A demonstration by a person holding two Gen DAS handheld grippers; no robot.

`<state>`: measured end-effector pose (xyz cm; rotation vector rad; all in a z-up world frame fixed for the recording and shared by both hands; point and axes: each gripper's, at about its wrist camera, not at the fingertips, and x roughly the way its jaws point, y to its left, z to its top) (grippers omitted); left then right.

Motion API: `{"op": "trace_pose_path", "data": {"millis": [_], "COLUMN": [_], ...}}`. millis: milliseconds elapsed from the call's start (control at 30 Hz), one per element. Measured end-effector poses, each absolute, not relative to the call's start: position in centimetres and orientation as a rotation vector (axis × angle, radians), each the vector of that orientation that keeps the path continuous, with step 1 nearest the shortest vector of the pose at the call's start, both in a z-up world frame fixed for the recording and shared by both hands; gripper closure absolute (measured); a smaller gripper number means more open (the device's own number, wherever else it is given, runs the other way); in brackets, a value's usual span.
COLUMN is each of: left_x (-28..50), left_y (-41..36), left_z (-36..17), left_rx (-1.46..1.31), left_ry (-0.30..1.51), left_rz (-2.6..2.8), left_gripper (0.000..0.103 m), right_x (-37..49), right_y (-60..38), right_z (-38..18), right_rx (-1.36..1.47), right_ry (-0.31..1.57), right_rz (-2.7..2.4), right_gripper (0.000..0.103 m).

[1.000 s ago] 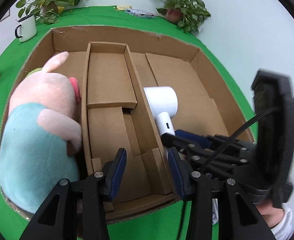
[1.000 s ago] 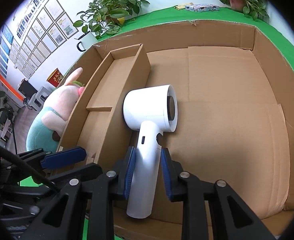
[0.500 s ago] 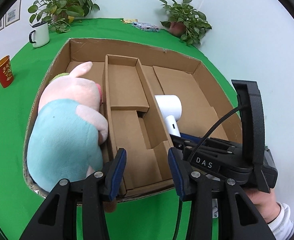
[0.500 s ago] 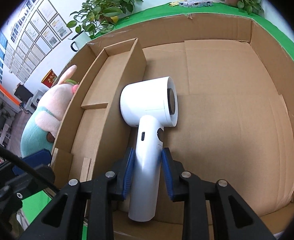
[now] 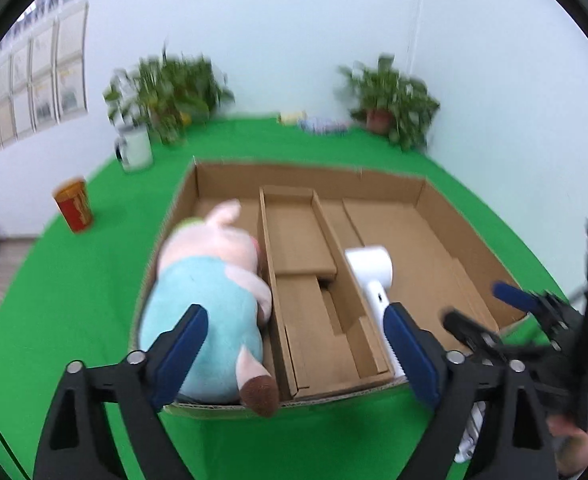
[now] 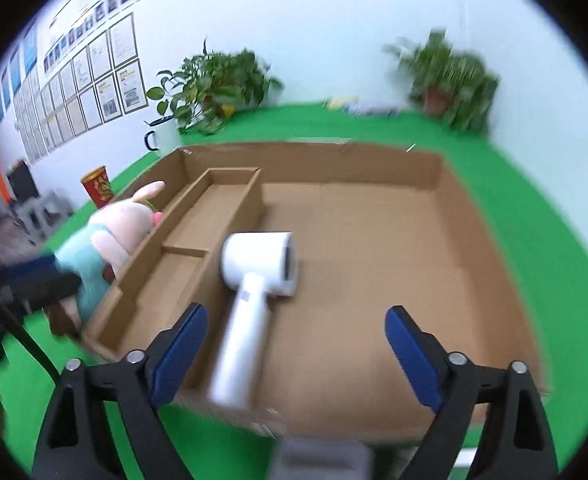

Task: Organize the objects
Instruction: 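Open the right gripper to release the hair dryer and withdraw, then reach the right gripper to the white phone stand and grasp it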

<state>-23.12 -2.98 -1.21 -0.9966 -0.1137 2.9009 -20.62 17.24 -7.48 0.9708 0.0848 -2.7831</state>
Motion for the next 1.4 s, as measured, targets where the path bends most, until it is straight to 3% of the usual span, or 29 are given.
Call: {"op": "trace_pose_path", "data": {"millis": [400, 1033, 1200, 1300, 1400], "left_x": [-18.0, -15.0, -15.1, -15.5, -16.0], "left_y": [0.5, 0.8, 0.7, 0.5, 0.6], "left_z": [-2.1, -4.5, -5.3, -6.0, -6.7], "left_rx": [-0.855, -0.886, -0.907, -0.934, -0.970], "left_ry": [-0.058, -0.118, -0.126, -0.145, -0.167], "left_rz": [2.981, 2.883, 2.873, 2.841, 2.786], "left_gripper": [0.003, 0.001, 0.001, 0.006, 0.026], "right_x": [-14.0, -9.2, -9.3, -9.2, -9.3], "right_y": [21.0, 16.1, 15.4, 15.1, 15.2], "right_z": [-7.9, -11.1, -12.6, -13.1, -13.0], "right_rx": [0.802, 0.905, 0.981, 0.989, 0.997], "right_ry": [-0.122, 0.072, 0.042, 0.062, 0.105], "right_rz": [-2.772, -2.539, -2.427, -2.392, -2.414], "right_gripper": [0.002, 0.001, 0.001, 0.001, 0.001]}}
